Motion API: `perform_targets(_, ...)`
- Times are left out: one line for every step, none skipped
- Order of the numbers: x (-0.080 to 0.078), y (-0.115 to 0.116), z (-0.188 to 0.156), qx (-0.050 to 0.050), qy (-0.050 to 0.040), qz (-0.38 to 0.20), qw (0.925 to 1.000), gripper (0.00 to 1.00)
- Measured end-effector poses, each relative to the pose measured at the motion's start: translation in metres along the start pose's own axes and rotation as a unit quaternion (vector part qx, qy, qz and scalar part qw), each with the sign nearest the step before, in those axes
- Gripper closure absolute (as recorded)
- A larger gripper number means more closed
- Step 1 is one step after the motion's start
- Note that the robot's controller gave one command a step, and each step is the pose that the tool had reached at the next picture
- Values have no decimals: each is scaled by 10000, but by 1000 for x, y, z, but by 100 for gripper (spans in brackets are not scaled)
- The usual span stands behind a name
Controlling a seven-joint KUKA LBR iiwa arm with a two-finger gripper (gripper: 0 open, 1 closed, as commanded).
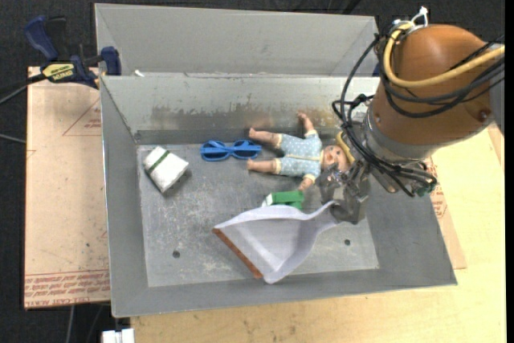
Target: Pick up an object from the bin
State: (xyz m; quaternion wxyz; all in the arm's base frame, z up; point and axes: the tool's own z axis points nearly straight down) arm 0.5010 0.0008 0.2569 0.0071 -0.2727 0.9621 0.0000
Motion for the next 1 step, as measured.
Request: perform_targets(0,1,-52,-7,4,-51,10000,100)
